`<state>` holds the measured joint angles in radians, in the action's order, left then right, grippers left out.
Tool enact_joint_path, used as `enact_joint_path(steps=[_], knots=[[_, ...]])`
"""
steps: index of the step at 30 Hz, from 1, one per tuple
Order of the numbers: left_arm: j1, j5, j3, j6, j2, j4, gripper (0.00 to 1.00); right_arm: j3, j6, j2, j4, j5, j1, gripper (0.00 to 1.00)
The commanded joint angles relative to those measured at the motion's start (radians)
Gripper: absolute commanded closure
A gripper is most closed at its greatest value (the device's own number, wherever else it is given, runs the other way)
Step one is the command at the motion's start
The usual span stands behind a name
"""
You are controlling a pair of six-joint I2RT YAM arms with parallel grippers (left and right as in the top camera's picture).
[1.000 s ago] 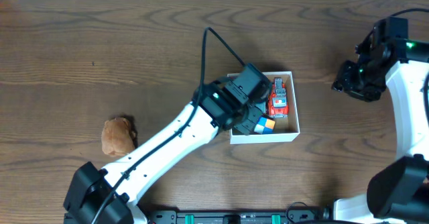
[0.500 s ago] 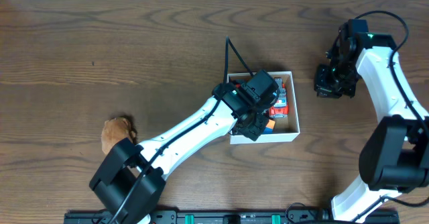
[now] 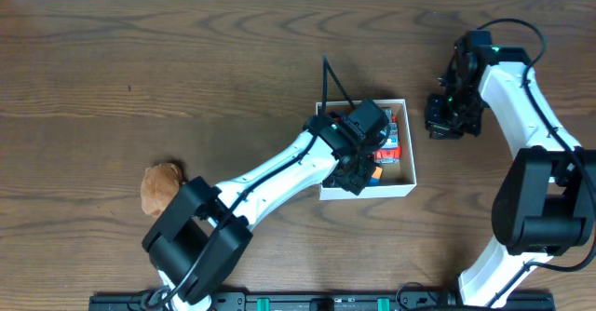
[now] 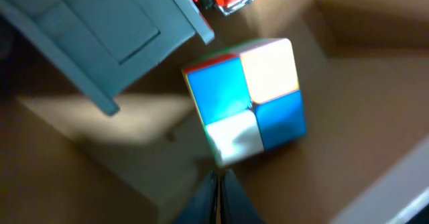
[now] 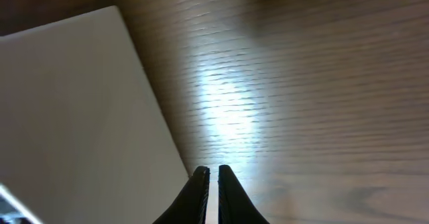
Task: Pack container
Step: 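Lower the cube into the box's front-right corner with the left gripper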
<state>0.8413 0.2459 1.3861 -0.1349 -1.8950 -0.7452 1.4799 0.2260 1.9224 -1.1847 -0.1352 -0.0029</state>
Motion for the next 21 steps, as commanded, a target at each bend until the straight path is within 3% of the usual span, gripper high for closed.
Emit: enact_joint_path(steps=[1,21], knots=[[0.002,0.021,-0.003,-0.008,-0.035,0.007,0.94,-0.004,-0.003,0.008,-0.005,0.000,0.040,0.91],[0.003,0.095,-0.003,-0.009,-0.062,0.143,0.94,-0.004,0.034,0.008,0.015,-0.034,0.116,0.90]])
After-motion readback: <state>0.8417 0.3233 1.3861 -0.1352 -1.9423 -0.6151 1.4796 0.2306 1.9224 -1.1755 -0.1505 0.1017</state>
